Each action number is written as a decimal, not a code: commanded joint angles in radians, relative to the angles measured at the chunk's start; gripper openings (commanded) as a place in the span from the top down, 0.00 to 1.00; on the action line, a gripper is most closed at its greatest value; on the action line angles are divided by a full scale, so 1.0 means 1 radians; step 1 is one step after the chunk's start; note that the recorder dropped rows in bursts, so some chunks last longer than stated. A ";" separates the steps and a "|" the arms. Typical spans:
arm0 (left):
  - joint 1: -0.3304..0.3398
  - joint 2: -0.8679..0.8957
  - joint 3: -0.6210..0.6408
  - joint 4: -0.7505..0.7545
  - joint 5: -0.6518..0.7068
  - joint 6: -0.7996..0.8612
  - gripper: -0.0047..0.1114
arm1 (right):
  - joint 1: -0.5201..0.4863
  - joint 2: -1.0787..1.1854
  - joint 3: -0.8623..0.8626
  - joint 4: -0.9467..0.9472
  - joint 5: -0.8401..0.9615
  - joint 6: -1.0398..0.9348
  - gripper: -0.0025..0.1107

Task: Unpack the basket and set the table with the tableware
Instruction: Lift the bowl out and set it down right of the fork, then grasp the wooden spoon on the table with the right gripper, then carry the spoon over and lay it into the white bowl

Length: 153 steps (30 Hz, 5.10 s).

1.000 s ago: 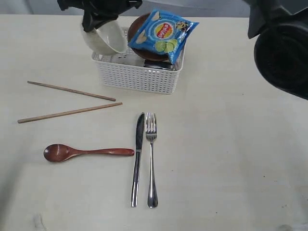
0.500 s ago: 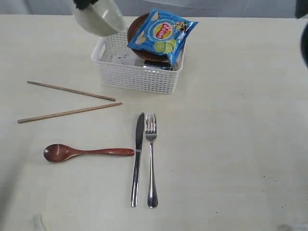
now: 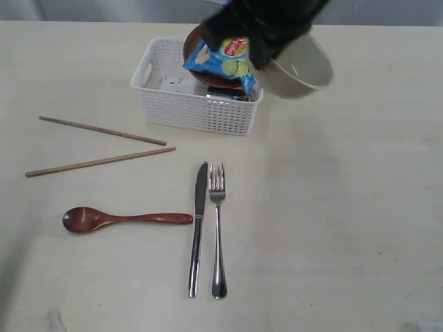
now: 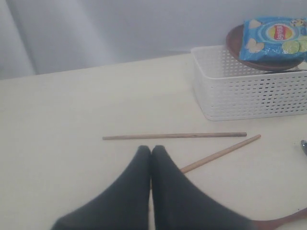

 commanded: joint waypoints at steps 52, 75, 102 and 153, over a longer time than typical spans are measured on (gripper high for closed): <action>-0.006 -0.002 0.002 -0.002 -0.008 0.000 0.96 | 0.263 -0.054 0.687 0.017 -0.338 0.020 0.66; -0.006 -0.002 0.002 -0.002 -0.008 0.000 0.96 | 0.346 0.230 0.070 0.255 -0.109 -0.334 0.56; -0.006 -0.002 0.002 -0.002 -0.008 0.000 0.96 | 0.390 0.525 -0.048 0.074 -0.227 -0.371 0.98; -0.006 -0.002 0.002 -0.002 -0.008 0.000 0.96 | 0.041 -0.184 0.776 -0.284 -0.083 -0.409 0.98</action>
